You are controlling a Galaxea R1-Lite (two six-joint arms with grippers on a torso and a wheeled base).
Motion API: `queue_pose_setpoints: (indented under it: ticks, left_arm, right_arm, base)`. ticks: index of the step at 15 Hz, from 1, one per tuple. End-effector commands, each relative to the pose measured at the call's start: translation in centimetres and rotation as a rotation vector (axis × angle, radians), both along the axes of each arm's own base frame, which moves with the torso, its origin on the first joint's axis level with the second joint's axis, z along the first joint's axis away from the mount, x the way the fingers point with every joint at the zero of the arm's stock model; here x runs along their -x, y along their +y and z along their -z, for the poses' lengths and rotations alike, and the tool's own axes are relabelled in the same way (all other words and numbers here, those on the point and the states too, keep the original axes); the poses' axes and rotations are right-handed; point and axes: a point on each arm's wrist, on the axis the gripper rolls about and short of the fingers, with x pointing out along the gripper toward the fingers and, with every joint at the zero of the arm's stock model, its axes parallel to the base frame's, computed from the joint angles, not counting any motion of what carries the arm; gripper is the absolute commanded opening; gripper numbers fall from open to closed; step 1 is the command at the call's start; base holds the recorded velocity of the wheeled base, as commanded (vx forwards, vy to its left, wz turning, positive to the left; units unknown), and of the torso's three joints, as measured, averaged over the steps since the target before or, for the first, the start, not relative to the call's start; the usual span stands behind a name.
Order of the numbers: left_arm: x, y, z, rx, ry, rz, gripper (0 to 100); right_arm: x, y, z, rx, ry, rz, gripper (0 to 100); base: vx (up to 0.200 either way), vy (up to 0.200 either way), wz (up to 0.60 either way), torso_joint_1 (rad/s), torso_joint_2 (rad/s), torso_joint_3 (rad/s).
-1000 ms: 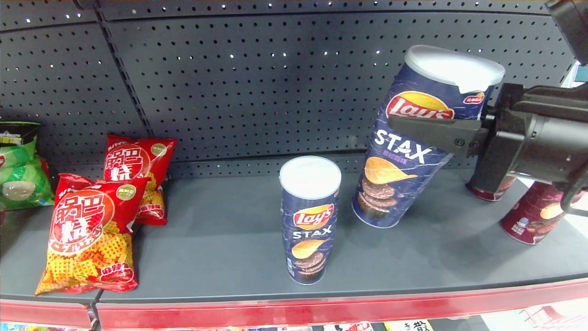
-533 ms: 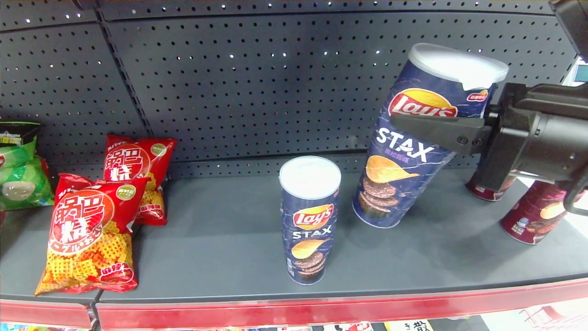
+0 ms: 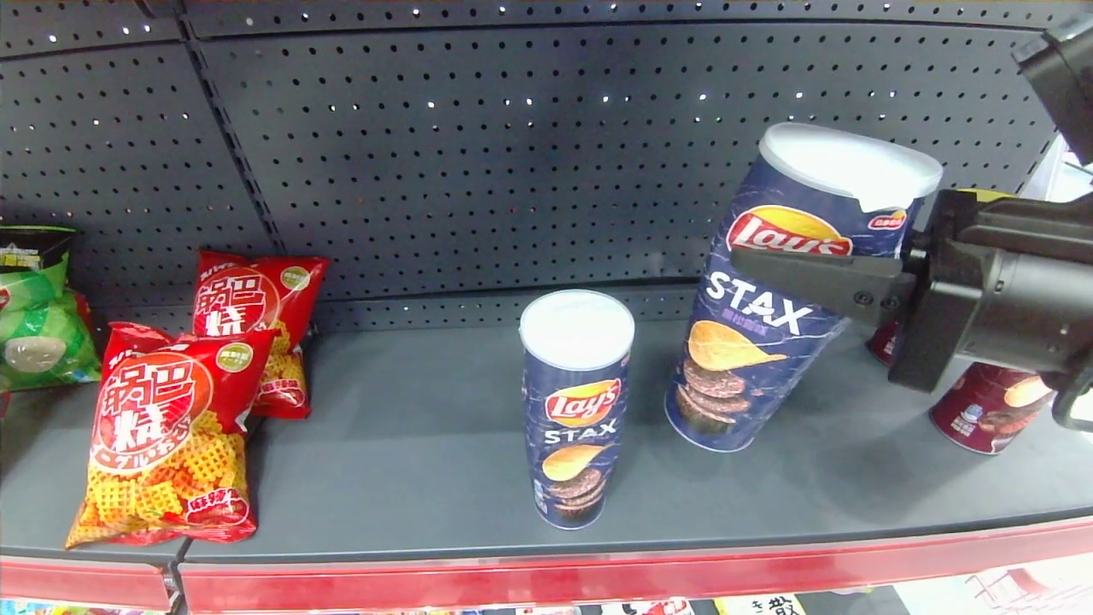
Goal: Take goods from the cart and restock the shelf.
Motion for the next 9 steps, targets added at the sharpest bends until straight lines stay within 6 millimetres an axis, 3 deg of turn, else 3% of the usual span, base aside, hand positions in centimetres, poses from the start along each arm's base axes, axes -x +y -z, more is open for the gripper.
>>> queue_pose_setpoints:
  ticks: [1,3,9]
  left_arm:
    - [0.0,0.0,0.0,0.001,-0.006,0.000,100]
    - [0.0,0.0,0.0,0.001,-0.006,0.000,100]
    - [0.0,0.0,0.0,0.001,-0.006,0.000,100]
  right_arm:
    - [0.1,-0.1,0.6,0.013,0.015,0.001,0]
    - [0.0,-0.2,1.1,0.022,0.029,0.009,0]
    - [-3.9,-3.4,3.8,0.056,0.140,0.220,0]
  base:
    - [0.000,0.000,0.00,0.000,0.00,0.000]
    - [0.000,0.000,0.00,0.000,0.00,0.000]
    - [0.000,0.000,0.00,0.000,0.00,0.000]
